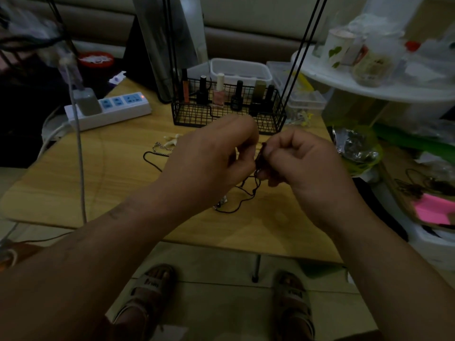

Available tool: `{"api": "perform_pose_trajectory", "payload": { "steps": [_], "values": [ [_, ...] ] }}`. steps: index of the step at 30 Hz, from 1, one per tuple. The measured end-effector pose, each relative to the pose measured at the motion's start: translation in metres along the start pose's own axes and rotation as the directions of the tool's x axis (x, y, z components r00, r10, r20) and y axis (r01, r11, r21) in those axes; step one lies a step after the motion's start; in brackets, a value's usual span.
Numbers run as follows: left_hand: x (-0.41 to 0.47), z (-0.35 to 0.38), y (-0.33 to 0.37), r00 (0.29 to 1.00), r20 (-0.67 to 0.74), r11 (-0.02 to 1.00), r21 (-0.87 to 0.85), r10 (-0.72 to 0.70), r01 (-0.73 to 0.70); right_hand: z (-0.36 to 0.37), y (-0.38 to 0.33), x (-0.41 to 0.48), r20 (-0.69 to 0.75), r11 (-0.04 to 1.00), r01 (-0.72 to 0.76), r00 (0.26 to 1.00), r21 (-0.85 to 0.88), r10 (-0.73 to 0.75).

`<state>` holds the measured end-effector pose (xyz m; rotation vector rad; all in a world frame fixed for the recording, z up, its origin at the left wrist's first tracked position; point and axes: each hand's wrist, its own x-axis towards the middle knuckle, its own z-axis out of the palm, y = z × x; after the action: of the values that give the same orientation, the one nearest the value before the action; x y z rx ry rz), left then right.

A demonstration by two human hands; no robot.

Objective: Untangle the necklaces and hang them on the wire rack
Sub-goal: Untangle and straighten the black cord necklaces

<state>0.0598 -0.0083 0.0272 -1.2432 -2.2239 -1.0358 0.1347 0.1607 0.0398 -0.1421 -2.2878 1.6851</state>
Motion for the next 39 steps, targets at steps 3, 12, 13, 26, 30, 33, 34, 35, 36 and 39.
{"api": "perform_pose_trajectory", "payload": {
  "steps": [3, 12, 13, 26, 30, 33, 34, 35, 36, 39],
  "values": [
    [0.001, 0.001, 0.003, 0.996, -0.078, 0.999, -0.029, -0.047, 0.045, -0.005, -0.001, 0.001, -0.071, 0.999, -0.039, 0.997, 0.033, 0.041],
    [0.003, 0.000, 0.015, 0.936, 0.153, 0.829, -0.434, -0.318, 0.353, -0.001, 0.004, -0.007, -0.067, 0.785, 0.329, 0.903, -0.525, -0.424],
    [0.005, -0.001, 0.014, 0.936, 0.151, 0.823, -0.446, -0.317, 0.351, -0.001, 0.003, -0.007, -0.068, 0.783, 0.350, 0.893, -0.515, -0.444],
    [0.005, -0.005, 0.007, 0.942, 0.195, 0.788, -0.516, -0.274, 0.336, 0.002, -0.004, -0.013, -0.133, 0.906, 0.327, 0.919, -0.269, -0.371],
    [0.005, -0.003, 0.004, 0.947, 0.192, 0.818, -0.479, -0.257, 0.319, 0.001, -0.005, -0.011, -0.134, 0.974, 0.219, 0.965, -0.057, -0.225],
    [0.004, -0.002, 0.004, 0.952, 0.185, 0.853, -0.426, -0.244, 0.301, 0.000, -0.004, -0.010, -0.138, 0.980, 0.186, 0.971, -0.070, -0.194],
    [0.004, -0.001, 0.004, 0.952, 0.179, 0.862, -0.409, -0.248, 0.301, 0.000, -0.003, -0.010, -0.143, 0.978, 0.186, 0.970, -0.091, -0.198],
    [0.004, 0.000, 0.004, 0.951, 0.170, 0.866, -0.396, -0.257, 0.305, 0.001, -0.003, -0.010, -0.148, 0.976, 0.188, 0.968, -0.111, -0.203],
    [0.004, 0.000, 0.005, 0.951, 0.158, 0.870, -0.385, -0.267, 0.308, 0.002, -0.003, -0.011, -0.150, 0.973, 0.191, 0.966, -0.127, -0.209],
    [0.004, 0.002, 0.006, 0.948, 0.129, 0.869, -0.380, -0.291, 0.318, 0.004, -0.002, -0.010, -0.156, 0.970, 0.195, 0.964, -0.147, -0.217]
  ]
}}
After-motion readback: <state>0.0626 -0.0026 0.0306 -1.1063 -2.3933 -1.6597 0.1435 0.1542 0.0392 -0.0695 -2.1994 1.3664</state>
